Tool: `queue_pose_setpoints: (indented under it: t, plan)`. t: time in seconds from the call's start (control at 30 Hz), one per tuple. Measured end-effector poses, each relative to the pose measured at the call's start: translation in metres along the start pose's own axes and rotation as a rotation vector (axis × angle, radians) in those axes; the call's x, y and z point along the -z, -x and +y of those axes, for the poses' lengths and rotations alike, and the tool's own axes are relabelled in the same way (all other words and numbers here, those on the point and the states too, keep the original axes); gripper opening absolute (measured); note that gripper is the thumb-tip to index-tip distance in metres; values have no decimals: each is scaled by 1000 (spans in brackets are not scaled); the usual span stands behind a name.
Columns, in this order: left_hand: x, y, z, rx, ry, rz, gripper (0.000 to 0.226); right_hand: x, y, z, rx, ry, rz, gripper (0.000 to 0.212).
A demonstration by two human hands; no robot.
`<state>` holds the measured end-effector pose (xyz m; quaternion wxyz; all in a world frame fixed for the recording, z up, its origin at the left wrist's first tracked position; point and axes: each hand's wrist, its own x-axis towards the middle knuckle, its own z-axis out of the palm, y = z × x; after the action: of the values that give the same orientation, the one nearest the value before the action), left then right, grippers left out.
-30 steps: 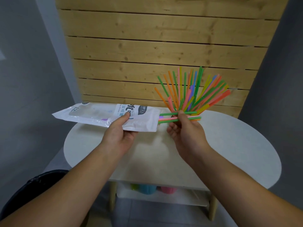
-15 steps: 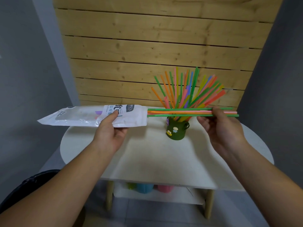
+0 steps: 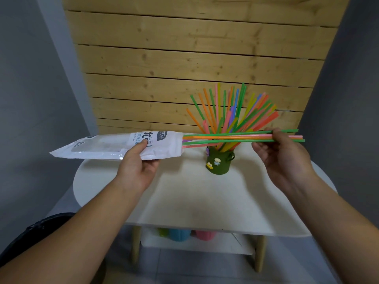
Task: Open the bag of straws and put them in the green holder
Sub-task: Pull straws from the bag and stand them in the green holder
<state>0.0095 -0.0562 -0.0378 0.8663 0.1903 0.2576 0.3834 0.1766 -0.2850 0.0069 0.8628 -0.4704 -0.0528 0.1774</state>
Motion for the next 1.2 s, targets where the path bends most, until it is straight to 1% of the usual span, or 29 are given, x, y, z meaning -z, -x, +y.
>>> queue_pose_setpoints:
  t: [0.07,0.13,0.3,0.37,0.47,0.63,0.73,0.87,0.97,1.07,1.2]
  plan:
    - [1,-1,1,5,-2,1,38,4,-4,-4,49,-11,29,17]
    - [2,0,1,10,-5,3,32,7,-6,-9,103,-5,47,19]
    - [2,0,0,16,-12,11,26,9,-2,-15,272,95,110,18]
    - [2,0,-1,17,-15,8,23,9,-1,-17,361,199,139,19]
    - [2,1,-1,15,-26,-1,23,10,1,-22,483,418,157,23]
    - [1,3,-1,16,-42,-13,17,7,3,-16,633,676,57,21]
    - [0,6,-1,15,-56,-33,14,2,1,-7,629,815,-2,24]
    - [0,8,-1,14,-72,-57,11,-2,-11,2,580,911,-41,26]
    - [0,9,0,11,-85,-55,13,-5,-21,6,545,917,-61,25]
    - [0,10,2,5,-89,-54,14,-7,-28,11,586,942,-56,20]
    - [-1,12,3,3,-101,-60,11,-6,-35,22,594,1000,-78,29]
